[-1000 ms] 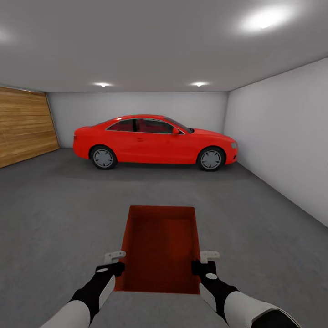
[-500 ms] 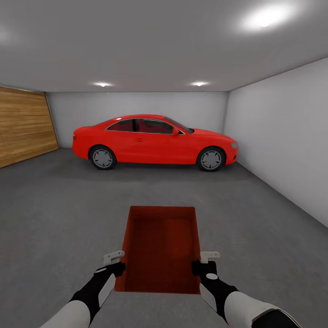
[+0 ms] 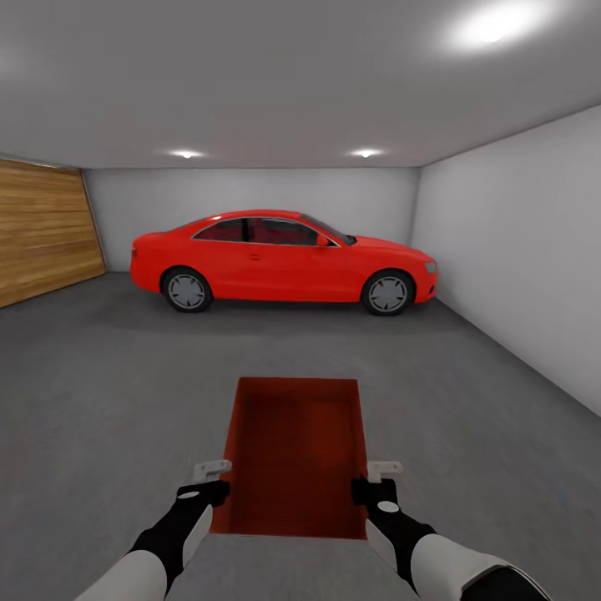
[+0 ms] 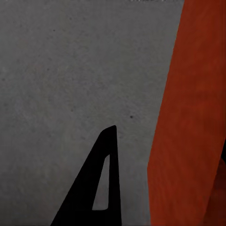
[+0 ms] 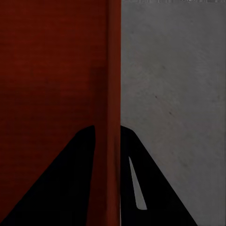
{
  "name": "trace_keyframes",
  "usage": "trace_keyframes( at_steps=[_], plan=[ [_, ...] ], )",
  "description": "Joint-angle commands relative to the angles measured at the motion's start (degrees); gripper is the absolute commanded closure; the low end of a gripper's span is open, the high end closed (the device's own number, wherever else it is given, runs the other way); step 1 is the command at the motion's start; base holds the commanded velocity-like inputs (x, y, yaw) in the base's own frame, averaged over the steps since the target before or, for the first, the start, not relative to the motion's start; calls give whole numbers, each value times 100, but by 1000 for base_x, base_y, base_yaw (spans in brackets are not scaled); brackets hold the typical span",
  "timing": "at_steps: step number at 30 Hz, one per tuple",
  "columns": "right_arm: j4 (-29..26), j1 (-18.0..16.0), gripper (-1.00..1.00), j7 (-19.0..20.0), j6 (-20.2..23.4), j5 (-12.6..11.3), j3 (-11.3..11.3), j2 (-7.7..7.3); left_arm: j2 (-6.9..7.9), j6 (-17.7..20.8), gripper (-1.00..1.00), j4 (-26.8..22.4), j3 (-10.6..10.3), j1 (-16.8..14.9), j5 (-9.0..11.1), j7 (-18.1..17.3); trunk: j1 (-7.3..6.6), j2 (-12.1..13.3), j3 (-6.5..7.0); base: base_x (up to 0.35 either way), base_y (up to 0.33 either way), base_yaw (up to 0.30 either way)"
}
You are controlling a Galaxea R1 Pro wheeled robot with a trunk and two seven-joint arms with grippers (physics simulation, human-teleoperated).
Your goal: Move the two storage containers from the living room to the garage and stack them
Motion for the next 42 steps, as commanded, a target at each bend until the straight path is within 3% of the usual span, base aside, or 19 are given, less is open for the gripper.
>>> trace_keyframes(
  at_steps=[1,42],
  plan=[
    [5,-6,100,-25,-31,-61,46,0,32,42,100,-19,59,-3,-93,34,6,-10,-11,318,0,0],
    [5,-6,100,-27,-26,-62,42,-4,34,47,100,-19,69,-3,-82,25,6,-10,-11,322,0,0]
  ],
)
